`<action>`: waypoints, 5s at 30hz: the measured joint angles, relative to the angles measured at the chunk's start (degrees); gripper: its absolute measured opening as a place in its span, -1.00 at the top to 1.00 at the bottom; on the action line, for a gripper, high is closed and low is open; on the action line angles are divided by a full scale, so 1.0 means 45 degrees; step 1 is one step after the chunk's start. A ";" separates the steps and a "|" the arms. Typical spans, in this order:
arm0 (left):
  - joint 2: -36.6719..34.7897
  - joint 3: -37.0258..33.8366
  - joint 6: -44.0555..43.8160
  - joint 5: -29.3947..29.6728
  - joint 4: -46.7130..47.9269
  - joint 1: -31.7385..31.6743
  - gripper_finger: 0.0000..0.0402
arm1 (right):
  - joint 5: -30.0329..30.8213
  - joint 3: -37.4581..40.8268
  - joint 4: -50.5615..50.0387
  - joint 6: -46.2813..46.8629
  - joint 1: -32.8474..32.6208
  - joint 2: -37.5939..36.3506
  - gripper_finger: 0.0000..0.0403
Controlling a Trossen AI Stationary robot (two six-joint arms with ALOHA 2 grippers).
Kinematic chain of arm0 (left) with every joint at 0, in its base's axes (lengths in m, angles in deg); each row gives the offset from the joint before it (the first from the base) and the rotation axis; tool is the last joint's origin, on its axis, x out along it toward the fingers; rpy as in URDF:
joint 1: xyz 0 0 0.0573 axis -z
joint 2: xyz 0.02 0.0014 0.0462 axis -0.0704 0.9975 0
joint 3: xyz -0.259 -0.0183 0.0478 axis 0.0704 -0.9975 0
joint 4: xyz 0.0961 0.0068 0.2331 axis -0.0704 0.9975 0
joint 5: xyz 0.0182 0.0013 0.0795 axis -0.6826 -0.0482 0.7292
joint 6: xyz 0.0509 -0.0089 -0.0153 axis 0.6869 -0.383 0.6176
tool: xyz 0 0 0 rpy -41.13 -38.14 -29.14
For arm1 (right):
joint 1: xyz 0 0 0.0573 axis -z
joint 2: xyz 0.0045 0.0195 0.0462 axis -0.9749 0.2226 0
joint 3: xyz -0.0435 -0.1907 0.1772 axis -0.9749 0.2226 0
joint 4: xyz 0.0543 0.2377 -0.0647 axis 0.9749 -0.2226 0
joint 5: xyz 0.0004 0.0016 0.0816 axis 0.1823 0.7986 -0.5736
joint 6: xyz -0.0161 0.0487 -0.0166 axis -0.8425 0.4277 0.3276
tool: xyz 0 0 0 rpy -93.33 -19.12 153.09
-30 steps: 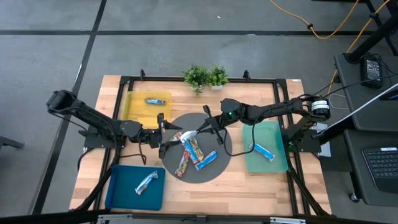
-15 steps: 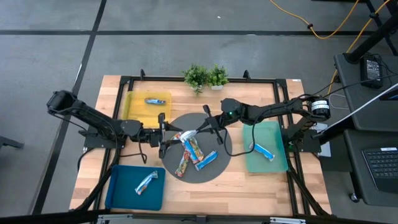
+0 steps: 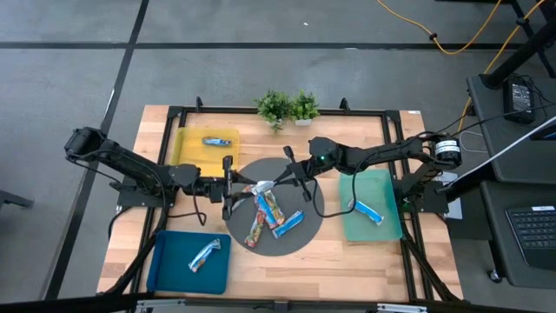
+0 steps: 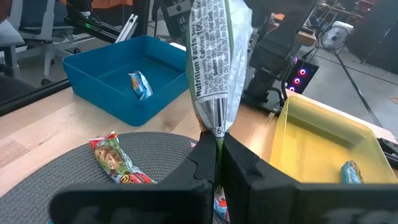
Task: Pick and place Granola Bars by type
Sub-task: Put the yellow granola bar into the blue bin, then put the red granola bar into the green bin
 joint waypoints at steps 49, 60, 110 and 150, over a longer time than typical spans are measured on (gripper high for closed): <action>-0.2227 0.0044 -0.2768 0.3684 0.4271 0.1869 0.89 | 0.2322 -0.0005 -0.0195 -0.0652 0.0061 0.0000 -0.27; -0.3806 0.3044 -1.0723 0.6461 1.4193 0.5147 0.89 | 0.2322 -0.0005 -0.0233 -0.0729 0.0068 0.0000 -0.28; -0.0868 0.2324 -2.6571 -0.5199 1.6868 0.8922 0.89 | 0.2293 -0.0005 -0.0427 -0.0963 0.0068 0.0000 -0.28; -0.0872 0.2177 -2.3482 -0.3439 1.8630 0.8042 -0.08 | 0.2293 -0.0005 -0.0706 -0.0967 0.0063 0.0000 -0.28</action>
